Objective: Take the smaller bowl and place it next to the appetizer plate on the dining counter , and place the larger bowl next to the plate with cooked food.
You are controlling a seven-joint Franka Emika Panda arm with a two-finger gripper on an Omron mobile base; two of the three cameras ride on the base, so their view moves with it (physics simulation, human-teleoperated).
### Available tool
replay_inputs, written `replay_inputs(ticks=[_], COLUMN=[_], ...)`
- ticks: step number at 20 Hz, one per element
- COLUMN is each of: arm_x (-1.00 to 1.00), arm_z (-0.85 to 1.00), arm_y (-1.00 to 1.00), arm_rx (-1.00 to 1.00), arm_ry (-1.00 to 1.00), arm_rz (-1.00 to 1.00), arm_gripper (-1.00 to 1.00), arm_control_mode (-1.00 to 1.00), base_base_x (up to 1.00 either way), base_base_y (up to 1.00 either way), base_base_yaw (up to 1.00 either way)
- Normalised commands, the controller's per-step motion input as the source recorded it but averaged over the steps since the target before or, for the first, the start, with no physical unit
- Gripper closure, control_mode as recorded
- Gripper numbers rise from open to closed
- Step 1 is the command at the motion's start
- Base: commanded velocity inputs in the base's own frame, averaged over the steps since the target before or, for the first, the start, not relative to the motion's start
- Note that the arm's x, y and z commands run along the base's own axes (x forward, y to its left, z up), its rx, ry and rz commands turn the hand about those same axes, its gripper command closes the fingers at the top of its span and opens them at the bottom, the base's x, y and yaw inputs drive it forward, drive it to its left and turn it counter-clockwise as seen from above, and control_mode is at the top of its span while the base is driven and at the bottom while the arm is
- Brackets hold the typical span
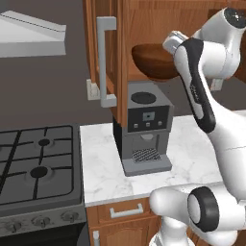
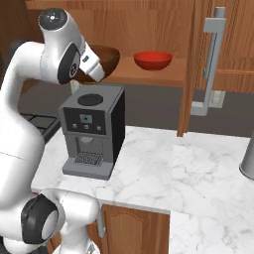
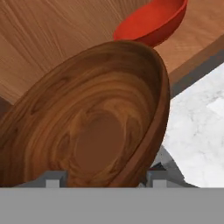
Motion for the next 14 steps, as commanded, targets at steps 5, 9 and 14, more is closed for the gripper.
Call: replay_inputs(ticks=[5, 9, 14], arm_x=[-1.0, -1.0, -1.0], arm_z=[-0.04, -0.08, -0.13], arm_y=[0.0, -0.03, 0.0], arm_rx=[-0.05, -0.07, -0.05], arm_ry=[0.0, -0.07, -0.19], arm_rz=[0.27, 0.0, 0.0], arm_gripper=[1.0, 1.0, 1.0], arm_control_mode=[-1.0, -1.0, -1.0], base_base_x=[0.0, 0.0, 0.0], base_base_y=[0.0, 0.0, 0.0], base_base_yaw=[0.0, 0.0, 0.0])
